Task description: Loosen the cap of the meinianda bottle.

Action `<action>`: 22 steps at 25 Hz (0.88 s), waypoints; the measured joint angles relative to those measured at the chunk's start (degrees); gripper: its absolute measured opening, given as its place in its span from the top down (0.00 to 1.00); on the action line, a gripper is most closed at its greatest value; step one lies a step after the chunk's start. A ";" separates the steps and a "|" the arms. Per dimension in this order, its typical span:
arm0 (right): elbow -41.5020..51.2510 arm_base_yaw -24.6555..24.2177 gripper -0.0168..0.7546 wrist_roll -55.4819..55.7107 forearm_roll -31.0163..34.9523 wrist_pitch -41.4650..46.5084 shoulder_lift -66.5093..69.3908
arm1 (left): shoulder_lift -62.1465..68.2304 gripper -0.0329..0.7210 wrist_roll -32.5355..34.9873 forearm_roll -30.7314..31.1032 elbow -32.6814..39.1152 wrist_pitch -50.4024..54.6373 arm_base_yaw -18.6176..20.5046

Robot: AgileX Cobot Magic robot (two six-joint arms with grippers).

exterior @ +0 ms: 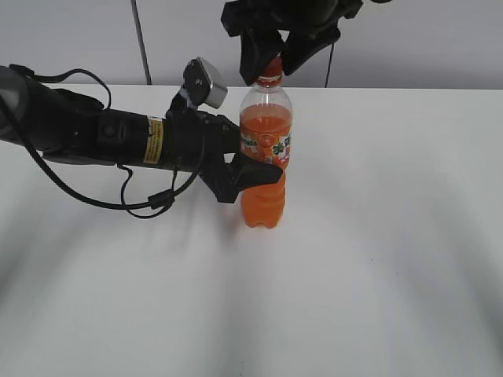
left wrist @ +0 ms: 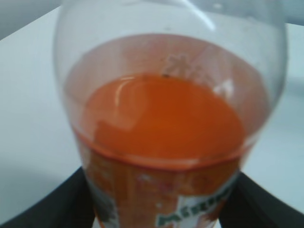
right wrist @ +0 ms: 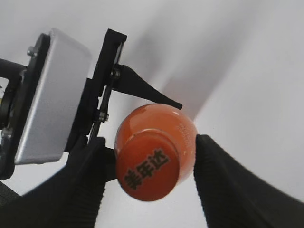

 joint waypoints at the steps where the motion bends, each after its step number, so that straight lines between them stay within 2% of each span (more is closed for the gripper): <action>1: 0.00 0.00 0.41 0.00 0.00 0.13 0.16 | 0.00 0.38 0.00 0.00 0.00 0.00 0.00; 5: 0.00 0.00 0.42 0.00 0.00 0.33 0.21 | 0.00 0.38 0.00 0.00 0.00 0.00 0.00; 7: 0.00 0.00 0.46 0.00 0.00 0.34 0.21 | 0.00 0.38 0.00 0.01 0.00 0.00 0.00; 11: 0.00 0.00 0.60 -0.08 0.00 0.39 0.21 | 0.00 0.38 0.00 0.01 0.00 0.00 0.00; 14: 0.00 0.00 0.62 -2.20 -0.12 0.46 0.21 | 0.00 0.38 -0.06 0.01 0.00 0.00 0.00; 18: 0.00 0.00 0.62 -12.75 0.00 0.46 0.21 | 0.00 0.38 -0.11 0.07 0.00 0.00 0.00; 22: -0.12 0.00 0.62 -31.55 0.06 0.46 0.21 | 0.00 0.38 -0.11 0.13 0.00 0.00 0.00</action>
